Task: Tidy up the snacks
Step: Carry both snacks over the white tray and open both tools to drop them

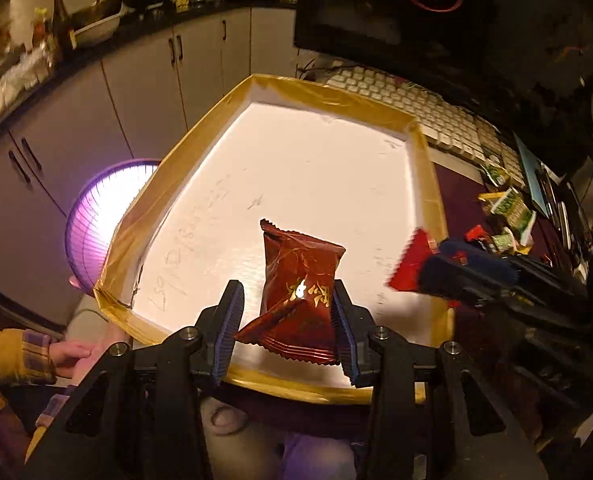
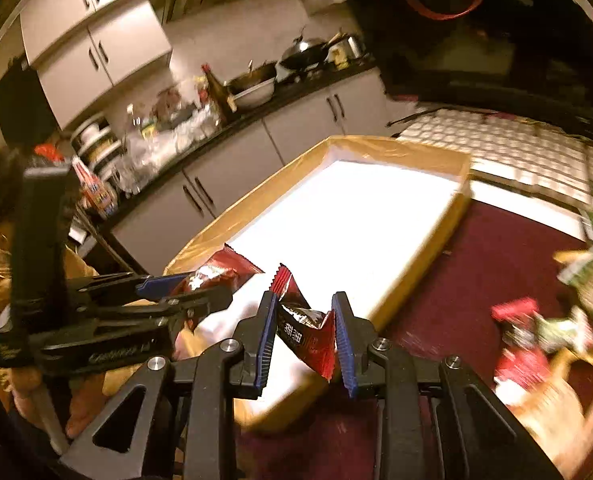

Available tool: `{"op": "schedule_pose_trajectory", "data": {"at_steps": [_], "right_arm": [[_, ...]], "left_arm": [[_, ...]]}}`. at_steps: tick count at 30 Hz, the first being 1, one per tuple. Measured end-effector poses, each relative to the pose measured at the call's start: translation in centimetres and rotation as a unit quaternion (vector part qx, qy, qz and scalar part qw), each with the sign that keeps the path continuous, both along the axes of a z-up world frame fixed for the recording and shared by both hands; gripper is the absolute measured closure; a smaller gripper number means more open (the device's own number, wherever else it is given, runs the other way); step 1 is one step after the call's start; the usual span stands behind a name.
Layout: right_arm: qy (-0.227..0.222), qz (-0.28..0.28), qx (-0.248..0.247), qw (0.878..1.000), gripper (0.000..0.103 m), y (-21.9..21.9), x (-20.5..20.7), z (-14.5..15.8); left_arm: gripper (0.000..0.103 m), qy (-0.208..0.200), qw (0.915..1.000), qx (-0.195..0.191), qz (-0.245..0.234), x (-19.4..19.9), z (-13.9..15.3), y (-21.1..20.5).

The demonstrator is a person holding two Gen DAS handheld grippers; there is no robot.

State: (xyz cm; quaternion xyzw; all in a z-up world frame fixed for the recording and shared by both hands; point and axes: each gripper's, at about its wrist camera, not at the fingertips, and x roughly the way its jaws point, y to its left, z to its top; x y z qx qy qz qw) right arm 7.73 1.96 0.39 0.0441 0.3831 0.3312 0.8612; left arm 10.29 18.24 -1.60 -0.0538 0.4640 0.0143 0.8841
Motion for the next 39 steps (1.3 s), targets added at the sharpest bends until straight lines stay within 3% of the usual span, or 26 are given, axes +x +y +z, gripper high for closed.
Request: {"op": "schedule_pose_trajectory", "data": {"at_steps": [5,11,15,18,23,27,30,32,35,39], "right_arm": [[-0.005,0.019,-0.043,0.999,0.075,4.1,0.8,-1.7],[-0.029,0.025,-0.103,0.994,0.074,6.5,0.6,-3.4],[-0.051,0.02,-0.125,0.991,0.07,6.8,-0.1,-3.6],[-0.046,0.022,-0.11,0.993,0.066,6.3,-0.3,-3.3],[-0.039,0.015,-0.048,0.998,0.041,3.9,-0.7,-1.9],[-0.046,0.005,-0.001,0.999,0.037,1.0,-2.0,-0.2],[-0.062,-0.02,0.045,0.997,0.026,-2.3,-3.5,1.3],[-0.078,-0.025,0.046,0.996,0.021,-3.6,-4.5,2.0],[-0.102,-0.039,0.025,0.994,0.021,-5.3,-6.1,2.5],[-0.089,-0.061,0.016,0.994,0.021,-8.5,-7.4,1.9]], "left_arm": [[0.062,0.03,0.9989,-0.03,0.02,1.2,-2.2,2.1],[0.061,0.021,0.9993,0.001,0.031,1.1,-2.3,2.5],[0.06,0.012,0.9995,-0.004,0.028,1.2,-2.3,2.5],[0.057,0.007,0.9994,-0.019,0.028,1.0,-2.0,2.9],[0.054,-0.019,0.9985,-0.043,0.029,0.3,-0.9,2.9],[0.051,-0.044,0.9986,-0.026,0.013,-1.2,0.8,1.1],[0.047,-0.065,0.9978,-0.011,-0.005,-2.6,2.2,-1.3],[0.04,-0.081,0.9966,-0.005,-0.014,-3.7,2.9,-3.2],[0.04,-0.092,0.9951,0.011,-0.035,-4.9,3.3,-6.1],[0.04,-0.098,0.993,0.02,-0.063,-6.1,2.8,-9.7]]}}
